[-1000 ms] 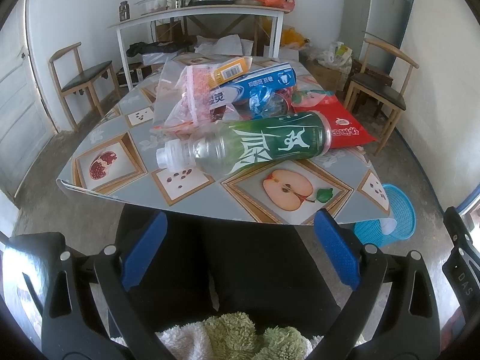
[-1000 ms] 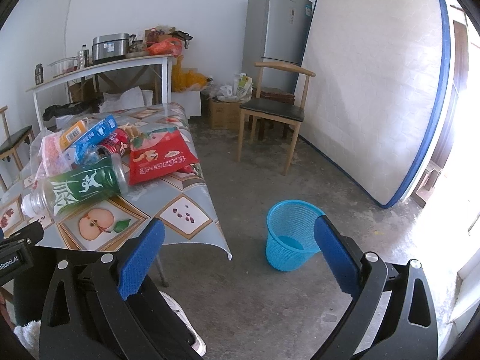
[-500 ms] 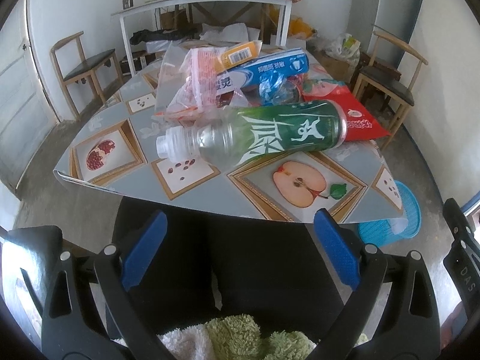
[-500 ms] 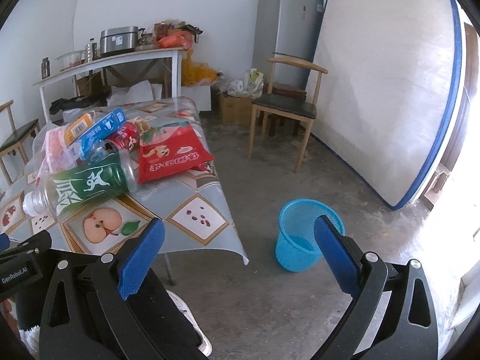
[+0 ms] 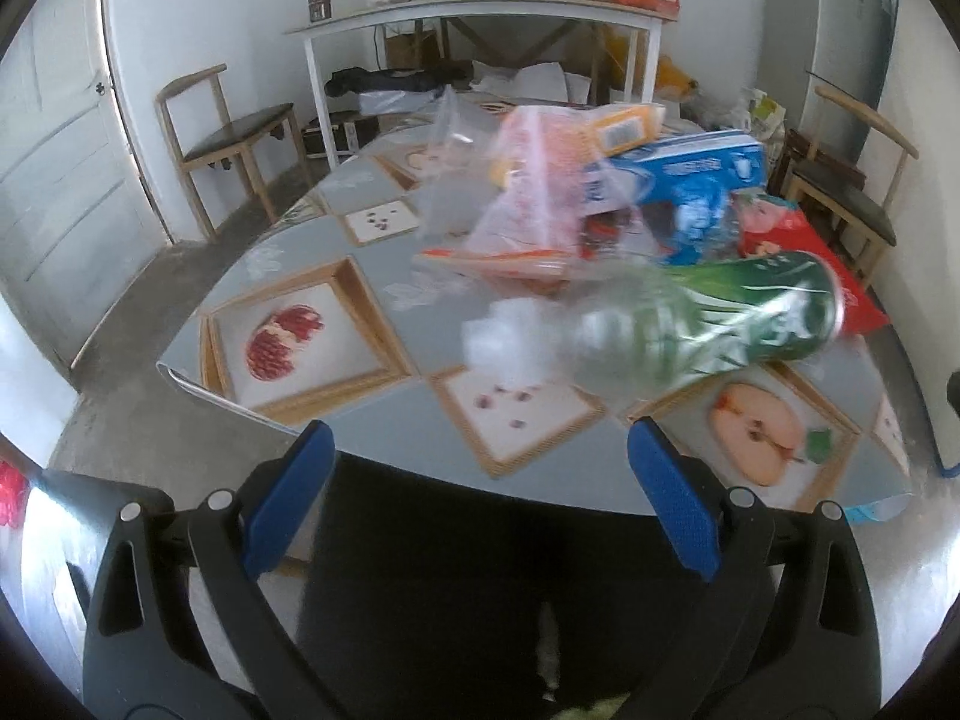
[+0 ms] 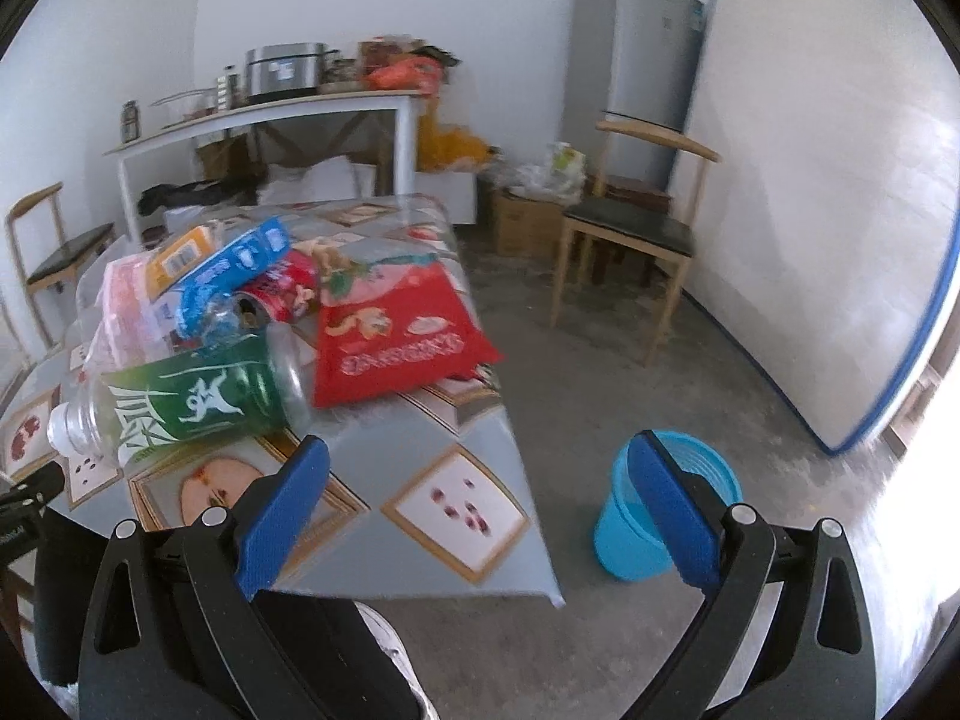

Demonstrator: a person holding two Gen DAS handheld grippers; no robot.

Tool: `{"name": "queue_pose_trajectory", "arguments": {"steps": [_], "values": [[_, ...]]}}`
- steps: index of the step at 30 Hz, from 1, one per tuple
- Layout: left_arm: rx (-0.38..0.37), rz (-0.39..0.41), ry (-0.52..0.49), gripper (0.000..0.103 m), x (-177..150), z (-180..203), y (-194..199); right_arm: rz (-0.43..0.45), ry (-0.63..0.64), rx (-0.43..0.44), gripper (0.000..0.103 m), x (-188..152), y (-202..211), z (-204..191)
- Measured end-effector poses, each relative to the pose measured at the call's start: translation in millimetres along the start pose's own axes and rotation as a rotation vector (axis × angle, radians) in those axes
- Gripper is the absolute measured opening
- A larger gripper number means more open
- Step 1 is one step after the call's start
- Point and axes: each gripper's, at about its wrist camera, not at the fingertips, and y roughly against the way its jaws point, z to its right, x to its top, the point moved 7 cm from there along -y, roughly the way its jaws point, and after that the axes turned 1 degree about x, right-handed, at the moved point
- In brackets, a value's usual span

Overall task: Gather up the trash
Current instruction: 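Reach the left tool to the green bottle while the right tool reaches the red snack bag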

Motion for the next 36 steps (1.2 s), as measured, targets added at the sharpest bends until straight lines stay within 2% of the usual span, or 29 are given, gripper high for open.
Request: {"name": "queue_pose_trajectory", "arguments": {"steps": [4,8,10,12,16,19,21,24,27,29,32,36], "values": [[-0.027,0.033,-0.010,0.094,4,-18,-7,0.036,0.083,0.059,0.097,12,-8,-19],[-0.165,0.076,0.050,0.094,8,-32,-5,0.073,0.168,0.136,0.097,22,-11,-45],[-0.211,0.097,0.095,0.094,10,-39,-3,0.062,0.205,0.211,0.097,24,-15,-60],[-0.226,0.108,0.114,0.094,13,-44,-2,0.042,0.253,0.291,0.097,23,-18,-76],[-0.230,0.130,0.073,0.094,21,-44,-4,-0.019,0.482,0.520,0.097,20,-21,-126],[-0.267,0.130,0.057,0.094,24,-40,-4,0.015,0.641,0.571,0.097,27,-21,-151],[-0.298,0.143,0.051,0.094,27,-36,0,0.030,0.689,0.577,0.097,37,-22,-162],[-0.369,0.185,0.007,0.094,32,-25,10,0.025,0.655,0.603,0.097,53,-24,-161],[-0.441,0.235,-0.105,0.094,42,-3,20,0.009,0.563,0.587,0.097,65,-31,-146],[-0.499,0.249,-0.216,0.094,49,20,24,-0.019,0.441,0.550,0.097,73,-38,-123],[-0.563,0.216,-0.386,0.094,58,57,24,-0.059,0.259,0.508,0.097,73,-42,-82],[-0.578,0.212,-0.616,0.094,58,102,19,-0.120,0.058,0.458,0.097,58,-49,-35]]}}
